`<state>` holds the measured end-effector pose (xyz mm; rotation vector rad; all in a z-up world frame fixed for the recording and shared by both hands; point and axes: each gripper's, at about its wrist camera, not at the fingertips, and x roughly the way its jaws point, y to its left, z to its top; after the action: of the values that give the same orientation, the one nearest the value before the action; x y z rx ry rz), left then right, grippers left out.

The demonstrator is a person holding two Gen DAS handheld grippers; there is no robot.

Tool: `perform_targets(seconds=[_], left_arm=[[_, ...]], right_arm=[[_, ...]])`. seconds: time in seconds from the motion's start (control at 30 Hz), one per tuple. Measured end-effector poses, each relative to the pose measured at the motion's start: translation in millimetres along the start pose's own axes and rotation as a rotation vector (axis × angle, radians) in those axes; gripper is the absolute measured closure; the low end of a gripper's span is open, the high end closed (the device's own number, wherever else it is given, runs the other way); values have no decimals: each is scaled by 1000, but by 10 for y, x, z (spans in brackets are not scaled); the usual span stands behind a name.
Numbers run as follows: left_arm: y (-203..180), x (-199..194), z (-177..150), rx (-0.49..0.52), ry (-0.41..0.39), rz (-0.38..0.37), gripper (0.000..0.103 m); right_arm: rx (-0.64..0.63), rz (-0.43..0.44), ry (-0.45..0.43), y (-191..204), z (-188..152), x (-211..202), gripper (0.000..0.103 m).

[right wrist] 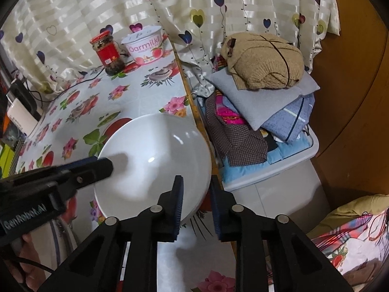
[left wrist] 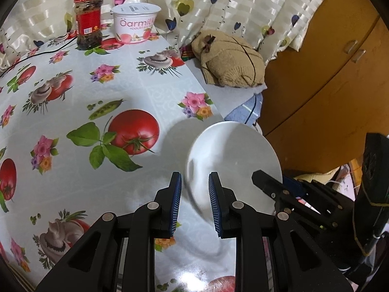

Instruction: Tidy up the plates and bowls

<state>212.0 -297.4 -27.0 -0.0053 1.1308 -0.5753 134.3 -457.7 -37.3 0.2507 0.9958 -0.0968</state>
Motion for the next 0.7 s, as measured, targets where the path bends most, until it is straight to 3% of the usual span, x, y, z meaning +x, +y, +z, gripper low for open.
perform_targets(seconds=[0.3,0.7], left_arm=[[-47,-44,-39,30,-9,48,83],[-93,-340,-101,49,-52,63,83]], right_arm=[[7,-4,-1,14,2,-12,92],[6,13,-24,102,-55,-214,92]])
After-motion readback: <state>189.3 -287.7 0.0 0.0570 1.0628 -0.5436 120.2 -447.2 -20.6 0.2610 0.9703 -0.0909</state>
